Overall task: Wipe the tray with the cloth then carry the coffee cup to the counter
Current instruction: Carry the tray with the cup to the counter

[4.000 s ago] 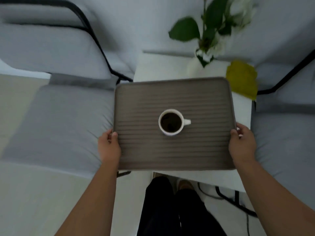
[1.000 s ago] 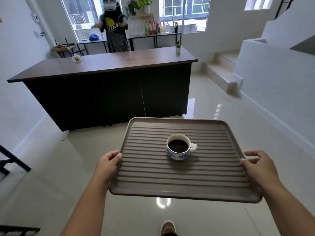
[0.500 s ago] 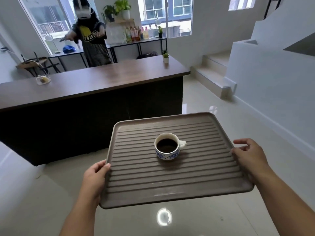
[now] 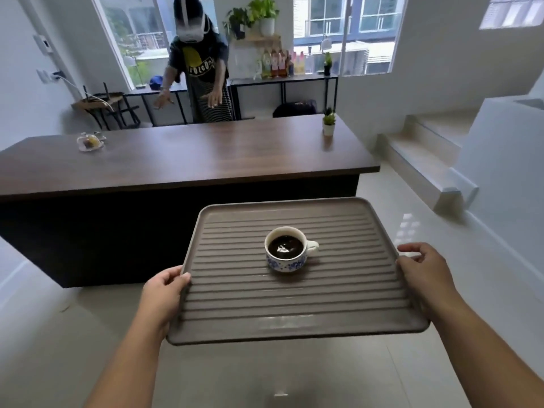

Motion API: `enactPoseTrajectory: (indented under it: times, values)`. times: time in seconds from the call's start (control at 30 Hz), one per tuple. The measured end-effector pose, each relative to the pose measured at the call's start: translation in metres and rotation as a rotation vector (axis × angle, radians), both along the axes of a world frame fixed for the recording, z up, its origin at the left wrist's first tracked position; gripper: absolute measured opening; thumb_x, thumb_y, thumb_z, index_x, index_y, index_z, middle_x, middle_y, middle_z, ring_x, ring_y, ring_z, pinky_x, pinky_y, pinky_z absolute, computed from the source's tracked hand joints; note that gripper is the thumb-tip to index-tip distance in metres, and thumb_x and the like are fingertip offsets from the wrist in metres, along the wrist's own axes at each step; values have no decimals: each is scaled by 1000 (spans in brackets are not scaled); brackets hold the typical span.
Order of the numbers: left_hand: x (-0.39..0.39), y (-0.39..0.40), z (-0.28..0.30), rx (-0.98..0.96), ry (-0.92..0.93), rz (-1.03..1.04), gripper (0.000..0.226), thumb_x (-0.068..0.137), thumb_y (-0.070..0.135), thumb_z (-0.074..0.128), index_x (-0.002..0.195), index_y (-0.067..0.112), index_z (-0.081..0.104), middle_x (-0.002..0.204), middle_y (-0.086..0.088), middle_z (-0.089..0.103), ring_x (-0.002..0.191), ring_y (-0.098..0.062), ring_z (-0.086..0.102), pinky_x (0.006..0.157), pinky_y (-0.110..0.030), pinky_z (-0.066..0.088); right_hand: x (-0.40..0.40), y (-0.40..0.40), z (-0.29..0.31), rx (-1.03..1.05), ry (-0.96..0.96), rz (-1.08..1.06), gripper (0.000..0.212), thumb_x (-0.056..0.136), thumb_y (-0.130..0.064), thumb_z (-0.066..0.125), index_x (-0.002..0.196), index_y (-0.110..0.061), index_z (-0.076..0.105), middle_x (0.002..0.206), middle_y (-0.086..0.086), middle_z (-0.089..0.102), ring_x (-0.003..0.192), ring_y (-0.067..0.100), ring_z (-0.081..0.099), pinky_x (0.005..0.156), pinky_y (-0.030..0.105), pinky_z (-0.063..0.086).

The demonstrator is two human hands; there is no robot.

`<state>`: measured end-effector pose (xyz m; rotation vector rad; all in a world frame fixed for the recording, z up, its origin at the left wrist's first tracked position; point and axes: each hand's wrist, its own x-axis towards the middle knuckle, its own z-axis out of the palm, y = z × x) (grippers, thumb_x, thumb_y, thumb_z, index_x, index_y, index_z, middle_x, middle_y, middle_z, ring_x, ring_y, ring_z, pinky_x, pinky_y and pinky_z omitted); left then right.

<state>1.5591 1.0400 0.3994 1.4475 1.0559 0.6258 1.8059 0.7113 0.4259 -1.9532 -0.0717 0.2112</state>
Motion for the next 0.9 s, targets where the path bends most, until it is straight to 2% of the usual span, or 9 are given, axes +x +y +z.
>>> enactPoseTrajectory:
  times: [0.17,0.37,0.57,0.73,0.8,0.9]
  values:
    - [78,53,3,22,-6,35,20,93,3,56,111,5,63,87,-4,67,73,-13,61,62,-25,47,85,61,-1,0,-6,31,23,85,-12,56,107,-20,59,89,9,61,77,23,59,71,37,49]
    - [170,133,-6,-7,-31,36,20,93,3,55,111,5,63,87,-7,68,73,-17,63,62,-27,48,173,137,-11,6,-11,5,23,88,-12,54,109,-20,58,88,6,60,78,22,58,66,34,47]
    - [252,213,-18,10,53,8,19,92,8,58,109,11,66,97,-8,71,83,-19,66,68,-30,51,251,211,-13,-3,-5,-25,19,89,-12,54,106,-20,59,86,8,61,79,25,60,70,37,50]
    - [312,261,-26,166,197,3,22,92,18,60,113,12,65,86,3,67,86,-19,63,81,-35,50,310,255,-22,4,2,-68,17,84,-9,56,98,-18,62,85,8,64,78,25,59,73,35,47]
    - [333,275,-26,229,275,-2,24,93,25,59,115,16,63,92,2,66,92,-20,61,88,-38,50,334,271,-26,12,7,-58,15,85,-8,57,96,-17,62,84,4,63,75,19,57,71,32,44]
    - [363,298,-30,306,373,-1,29,93,35,56,119,25,62,106,1,65,109,-25,56,96,-47,47,371,294,-35,2,1,-38,14,85,-9,58,94,-18,62,81,2,62,77,22,58,67,31,44]
